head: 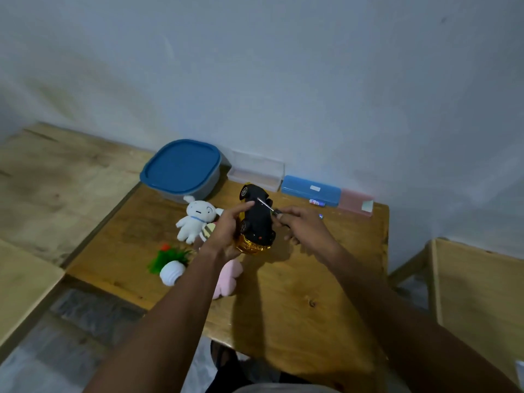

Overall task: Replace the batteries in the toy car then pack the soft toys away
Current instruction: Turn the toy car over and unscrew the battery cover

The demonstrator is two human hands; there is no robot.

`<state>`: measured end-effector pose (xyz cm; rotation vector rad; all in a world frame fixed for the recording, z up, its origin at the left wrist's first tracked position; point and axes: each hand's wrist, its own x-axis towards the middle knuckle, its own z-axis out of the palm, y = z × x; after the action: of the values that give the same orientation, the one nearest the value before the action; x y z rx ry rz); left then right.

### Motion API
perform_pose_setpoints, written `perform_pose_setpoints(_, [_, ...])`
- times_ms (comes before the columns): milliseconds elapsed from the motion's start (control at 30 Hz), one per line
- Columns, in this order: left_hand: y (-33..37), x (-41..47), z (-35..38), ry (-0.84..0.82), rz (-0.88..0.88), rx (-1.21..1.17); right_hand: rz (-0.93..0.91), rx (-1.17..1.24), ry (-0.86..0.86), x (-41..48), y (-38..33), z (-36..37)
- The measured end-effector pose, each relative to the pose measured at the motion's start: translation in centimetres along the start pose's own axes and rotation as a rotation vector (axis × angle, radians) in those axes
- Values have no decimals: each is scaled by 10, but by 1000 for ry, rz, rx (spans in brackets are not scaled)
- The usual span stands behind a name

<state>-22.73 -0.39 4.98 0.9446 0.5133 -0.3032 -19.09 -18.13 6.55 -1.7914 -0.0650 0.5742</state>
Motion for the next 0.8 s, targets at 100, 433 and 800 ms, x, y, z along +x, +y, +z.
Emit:
perform_pose_setpoints(100, [5, 0, -4, 29, 42, -21, -79, -121, 84, -2, -9, -7])
perform_pose_setpoints(433, [23, 15, 16, 8, 157, 239, -253, -414, 243, 6, -38, -26])
perform_pose_setpoints(800, [28, 27, 23, 29, 184, 290, -273, -388, 250, 10, -43, -31])
